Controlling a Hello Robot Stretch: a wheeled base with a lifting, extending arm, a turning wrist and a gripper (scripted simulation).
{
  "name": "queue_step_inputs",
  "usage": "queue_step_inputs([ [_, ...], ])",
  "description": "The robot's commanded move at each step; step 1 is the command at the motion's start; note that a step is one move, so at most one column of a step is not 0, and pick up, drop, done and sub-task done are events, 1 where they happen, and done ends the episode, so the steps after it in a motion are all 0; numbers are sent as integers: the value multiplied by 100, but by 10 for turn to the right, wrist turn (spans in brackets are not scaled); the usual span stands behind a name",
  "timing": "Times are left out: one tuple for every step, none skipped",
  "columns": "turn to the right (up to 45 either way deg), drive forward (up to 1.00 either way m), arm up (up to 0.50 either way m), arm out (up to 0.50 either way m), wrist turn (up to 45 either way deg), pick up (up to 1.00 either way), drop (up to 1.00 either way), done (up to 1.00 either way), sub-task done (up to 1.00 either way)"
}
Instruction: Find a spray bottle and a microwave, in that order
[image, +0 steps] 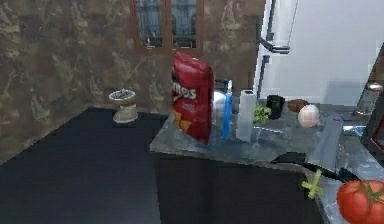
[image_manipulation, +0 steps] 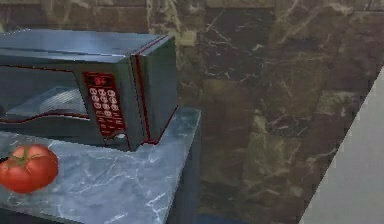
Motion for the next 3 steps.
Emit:
queue_step_inputs([
  [90, 0, 0, 0, 0, 0, 0, 0, 0],
  [0, 0, 0, 0, 0, 0, 0, 0, 100],
  [-450, 0, 0, 0, 0, 0, 0, 0, 0],
])
